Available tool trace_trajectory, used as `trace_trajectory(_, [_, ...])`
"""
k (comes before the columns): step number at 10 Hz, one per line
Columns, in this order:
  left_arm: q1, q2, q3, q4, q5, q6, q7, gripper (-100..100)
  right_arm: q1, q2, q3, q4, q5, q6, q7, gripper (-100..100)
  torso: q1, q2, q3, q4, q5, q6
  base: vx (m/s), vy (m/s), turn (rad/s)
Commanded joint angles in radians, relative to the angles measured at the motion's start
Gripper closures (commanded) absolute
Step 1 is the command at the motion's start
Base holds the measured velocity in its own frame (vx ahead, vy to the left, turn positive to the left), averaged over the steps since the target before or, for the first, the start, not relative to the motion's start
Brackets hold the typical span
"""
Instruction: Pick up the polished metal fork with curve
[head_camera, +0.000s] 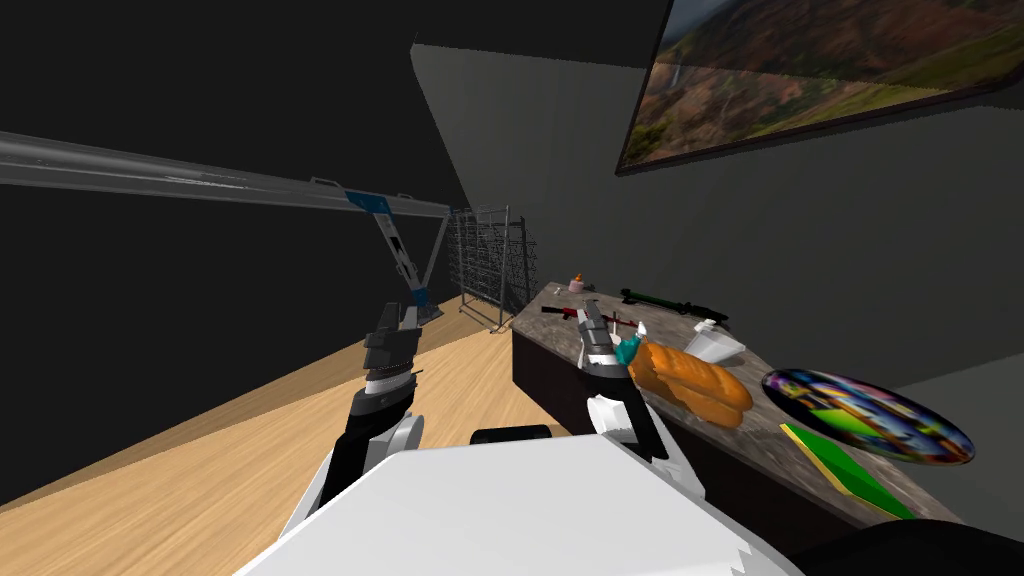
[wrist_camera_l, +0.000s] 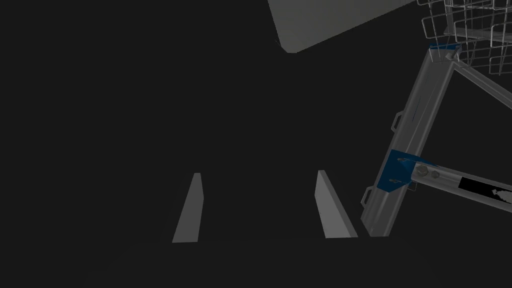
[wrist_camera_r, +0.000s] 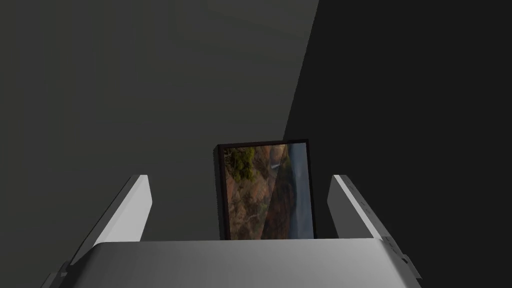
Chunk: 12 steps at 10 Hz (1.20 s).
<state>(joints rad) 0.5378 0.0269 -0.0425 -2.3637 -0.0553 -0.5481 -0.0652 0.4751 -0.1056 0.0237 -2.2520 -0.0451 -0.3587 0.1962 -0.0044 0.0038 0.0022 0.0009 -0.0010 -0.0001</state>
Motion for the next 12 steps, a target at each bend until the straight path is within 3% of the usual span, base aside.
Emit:
trace_trajectory(1, [0.000, 0.000, 0.000, 0.000, 0.000, 0.000, 0.000, 0, -0.018, -0.035, -0.020, 0.015, -0.021, 0.037, 0.017, -100, 0.000, 0.000, 0.000, 0.000, 0.000, 0.000, -0.065, -0.060, 0.100])
trace_trajectory(5, [0.000, 0.000, 0.000, 0.000, 0.000, 0.000, 0.000, 0, -0.060, -0.120, -0.067, 0.055, -0.085, 0.152, 0.064, -100, 0.000, 0.000, 0.000, 0.000, 0.000, 0.000, -0.063, -0.051, 0.119])
trace_trajectory(6, [0.000, 0.000, 0.000, 0.000, 0.000, 0.000, 0.000, 0, -0.060, -0.120, -0.067, 0.055, -0.085, 0.160, 0.064, -100, 0.000, 0.000, 0.000, 0.000, 0.000, 0.000, -0.038, -0.044, 0.028])
trace_trajectory(12, [0.000, 0.000, 0.000, 0.000, 0.000, 0.000, 0.000, 0, -0.097, -0.211, -0.113, 0.102, -0.161, 0.324, 0.115, -100, 0.003, -0.003, -0.002, -0.001, 0.001, 0.000, -0.020, -0.025, 0.067])
